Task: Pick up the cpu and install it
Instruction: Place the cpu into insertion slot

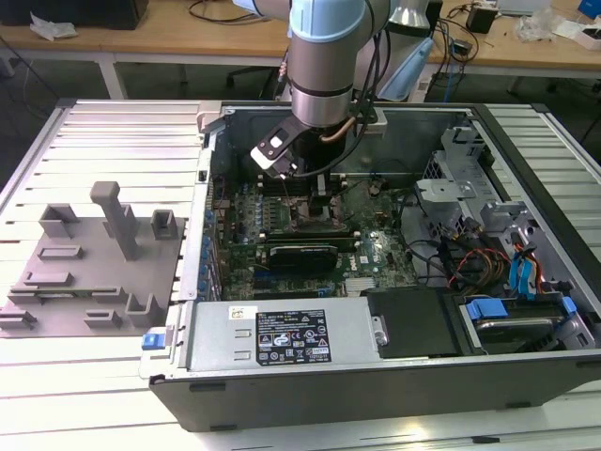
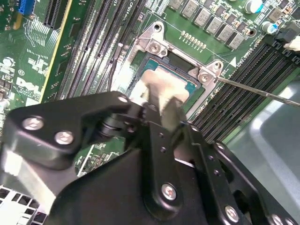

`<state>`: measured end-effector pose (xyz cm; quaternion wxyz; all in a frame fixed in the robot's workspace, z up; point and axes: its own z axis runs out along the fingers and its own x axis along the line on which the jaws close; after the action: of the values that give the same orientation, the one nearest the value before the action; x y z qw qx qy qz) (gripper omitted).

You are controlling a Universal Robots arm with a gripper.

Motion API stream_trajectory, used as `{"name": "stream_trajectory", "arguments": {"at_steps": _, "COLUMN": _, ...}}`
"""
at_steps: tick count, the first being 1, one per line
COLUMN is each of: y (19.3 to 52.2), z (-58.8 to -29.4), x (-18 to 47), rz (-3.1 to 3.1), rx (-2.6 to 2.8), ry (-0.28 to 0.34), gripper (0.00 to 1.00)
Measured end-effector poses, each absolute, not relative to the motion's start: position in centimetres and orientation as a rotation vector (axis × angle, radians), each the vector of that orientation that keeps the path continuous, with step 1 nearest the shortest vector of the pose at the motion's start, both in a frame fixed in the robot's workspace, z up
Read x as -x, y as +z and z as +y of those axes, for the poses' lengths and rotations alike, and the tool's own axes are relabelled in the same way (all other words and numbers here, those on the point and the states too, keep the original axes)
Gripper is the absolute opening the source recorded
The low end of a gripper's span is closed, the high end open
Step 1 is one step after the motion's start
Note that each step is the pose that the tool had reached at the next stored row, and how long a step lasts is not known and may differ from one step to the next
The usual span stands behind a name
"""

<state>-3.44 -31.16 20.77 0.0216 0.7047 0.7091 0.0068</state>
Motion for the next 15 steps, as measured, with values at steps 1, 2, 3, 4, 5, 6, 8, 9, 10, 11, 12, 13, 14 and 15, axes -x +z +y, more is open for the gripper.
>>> {"name": "stream_trajectory", "arguments": {"at_steps": 1, "y": 20.78, "z": -31.17, "x": 3.44, "rz": 2.198, "rx": -2.184, "ry": 0.021, "gripper": 0.24}}
{"name": "stream_trajectory", "arguments": {"at_steps": 2, "y": 20.78, "z": -31.16, "x": 3.44, "rz": 2.198, "rx": -2.184, "ry": 0.021, "gripper": 0.17}}
{"name": "stream_trajectory", "arguments": {"at_steps": 3, "y": 20.79, "z": -31.17, "x": 3.44, "rz": 2.198, "rx": -2.184, "ry": 0.021, "gripper": 0.17}}
{"name": "stream_trajectory", "arguments": {"at_steps": 4, "y": 20.8, "z": -31.17, "x": 3.44, "rz": 2.198, "rx": -2.184, "ry": 0.021, "gripper": 0.11}}
{"name": "stream_trajectory", "arguments": {"at_steps": 5, "y": 20.81, "z": -31.17, "x": 3.44, "rz": 2.198, "rx": -2.184, "ry": 0.021, "gripper": 0.11}}
{"name": "stream_trajectory", "arguments": {"at_steps": 6, "y": 20.82, "z": -31.16, "x": 3.44, "rz": 2.198, "rx": -2.184, "ry": 0.021, "gripper": 0.11}}
{"name": "stream_trajectory", "arguments": {"at_steps": 8, "y": 20.83, "z": -31.17, "x": 3.44, "rz": 2.198, "rx": -2.184, "ry": 0.021, "gripper": 0.11}}
{"name": "stream_trajectory", "arguments": {"at_steps": 9, "y": 20.8, "z": -31.17, "x": 3.44, "rz": 2.198, "rx": -2.184, "ry": 0.021, "gripper": 0.11}}
{"name": "stream_trajectory", "arguments": {"at_steps": 10, "y": 20.73, "z": -31.17, "x": 3.44, "rz": 2.198, "rx": -2.184, "ry": 0.021, "gripper": 0.11}}
{"name": "stream_trajectory", "arguments": {"at_steps": 11, "y": 20.62, "z": -31.17, "x": 3.44, "rz": 2.198, "rx": -2.184, "ry": 0.021, "gripper": 0.11}}
{"name": "stream_trajectory", "arguments": {"at_steps": 12, "y": 20.55, "z": -31.17, "x": 3.44, "rz": 2.198, "rx": -2.184, "ry": 0.021, "gripper": 0.11}}
{"name": "stream_trajectory", "arguments": {"at_steps": 13, "y": 20.53, "z": -31.17, "x": 3.44, "rz": 2.198, "rx": -2.184, "ry": 0.021, "gripper": 0.11}}
{"name": "stream_trajectory", "arguments": {"at_steps": 14, "y": 20.53, "z": -31.17, "x": 3.44, "rz": 2.198, "rx": -2.184, "ry": 0.02, "gripper": 0.11}}
{"name": "stream_trajectory", "arguments": {"at_steps": 15, "y": 20.52, "z": -31.17, "x": 3.44, "rz": 2.198, "rx": -2.184, "ry": 0.021, "gripper": 0.11}}
